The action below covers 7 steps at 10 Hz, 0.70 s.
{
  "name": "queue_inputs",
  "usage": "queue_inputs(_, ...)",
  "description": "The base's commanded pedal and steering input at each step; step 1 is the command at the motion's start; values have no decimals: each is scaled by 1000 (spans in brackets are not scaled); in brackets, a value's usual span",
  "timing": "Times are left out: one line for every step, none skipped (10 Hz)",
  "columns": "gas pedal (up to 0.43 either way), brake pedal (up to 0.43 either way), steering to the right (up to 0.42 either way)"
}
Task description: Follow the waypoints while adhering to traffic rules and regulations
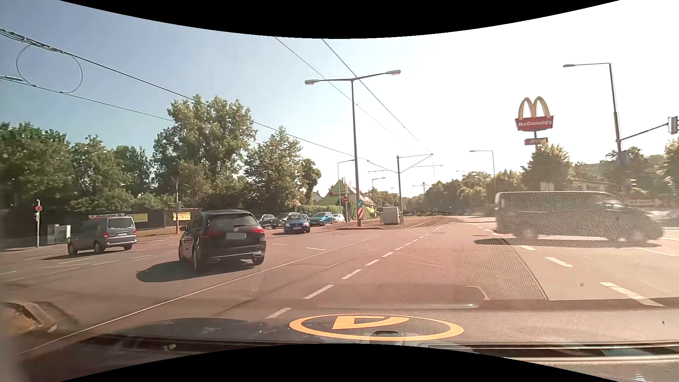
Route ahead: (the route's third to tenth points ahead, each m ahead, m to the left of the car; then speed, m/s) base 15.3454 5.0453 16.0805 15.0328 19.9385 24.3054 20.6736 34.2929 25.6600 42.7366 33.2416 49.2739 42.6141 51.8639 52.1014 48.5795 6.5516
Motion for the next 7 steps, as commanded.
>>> queue_inputs(138,0,-237)
queue_inputs(138,0,-241)
queue_inputs(138,0,-245)
queue_inputs(138,0,-245)
queue_inputs(138,0,-250)
queue_inputs(138,0,-253)
queue_inputs(150,0,-252)
